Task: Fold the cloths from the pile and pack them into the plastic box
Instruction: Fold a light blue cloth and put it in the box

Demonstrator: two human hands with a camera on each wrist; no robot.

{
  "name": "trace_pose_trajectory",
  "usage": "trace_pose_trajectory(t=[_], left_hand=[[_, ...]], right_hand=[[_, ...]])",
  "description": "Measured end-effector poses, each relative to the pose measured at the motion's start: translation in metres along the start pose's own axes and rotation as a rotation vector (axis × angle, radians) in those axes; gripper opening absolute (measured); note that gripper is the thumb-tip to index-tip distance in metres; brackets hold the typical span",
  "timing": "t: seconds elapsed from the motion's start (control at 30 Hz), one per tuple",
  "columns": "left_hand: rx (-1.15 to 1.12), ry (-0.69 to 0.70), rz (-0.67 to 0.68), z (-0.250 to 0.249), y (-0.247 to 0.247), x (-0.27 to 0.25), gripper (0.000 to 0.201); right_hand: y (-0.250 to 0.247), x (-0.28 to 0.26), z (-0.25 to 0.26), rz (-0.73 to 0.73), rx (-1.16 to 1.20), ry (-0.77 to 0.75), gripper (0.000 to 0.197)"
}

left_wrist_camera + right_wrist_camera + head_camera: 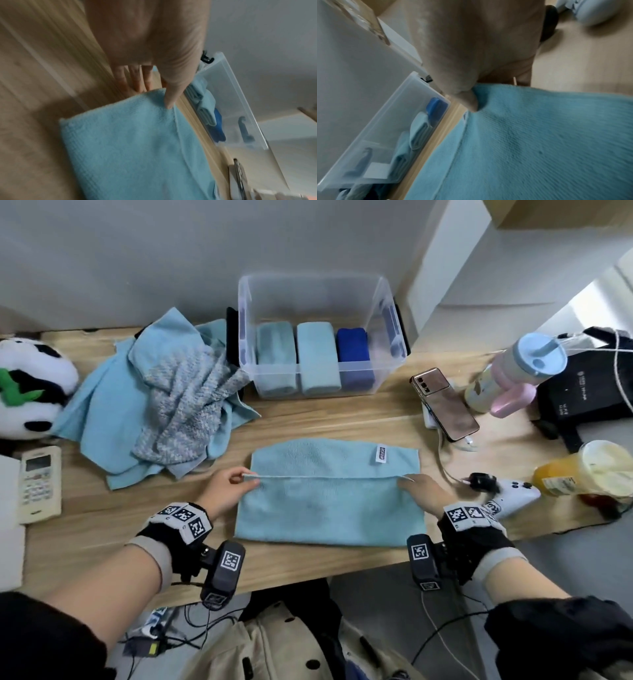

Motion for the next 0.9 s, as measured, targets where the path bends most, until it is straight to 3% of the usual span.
trace_pose_trajectory(t=[0.13, 0.2, 0.3, 0.4, 0.53, 0.67, 0.77, 0.9], left_hand=[[-0.128, -0.064, 0.003, -0.006, 0.003, 0.018, 0.006], [-0.187, -0.101, -0.039, -0.006, 0.002, 0.031, 0.016], [-0.242, -0.053, -0.011, -0.021, 0.010, 0.043, 0.010], [-0.271, 0.006, 0.016, -0.038, 0.018, 0.051, 0.025], [-0.156, 0.126, -0.034, -0.047, 0.012, 0.057, 0.047], [0.033, 0.165, -0.053, -0.037, 0.005, 0.063, 0.057], [0.174, 0.160, -0.141, -0.021, 0.000, 0.059, 0.046], [0.255, 0.087, -0.047, 0.002, 0.004, 0.052, 0.039]], right_hand=[[0.012, 0.013, -0.019, -0.057, 0.126, 0.036, 0.027], [0.014, 0.017, -0.022, -0.073, 0.162, 0.037, 0.026], [0.018, 0.021, -0.025, -0.058, 0.197, 0.043, 0.020], [0.018, 0.026, -0.026, -0.047, 0.182, 0.060, 0.023], [0.019, 0.029, -0.024, -0.029, 0.208, 0.079, 0.023], [0.020, 0.030, -0.025, -0.022, 0.230, 0.086, 0.024], [0.021, 0.031, -0.024, -0.040, 0.252, 0.080, 0.024], [0.020, 0.029, -0.019, -0.077, 0.251, 0.072, 0.017]])
Point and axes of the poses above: each hand's wrist, its own x-axis towards the middle knuckle, its own y-axis out of the palm, z = x × y, the point moved 4 cm from there along x, towards the middle knuckle, and after that the axes turned 4 degrees about y, right-handed, at the moved point
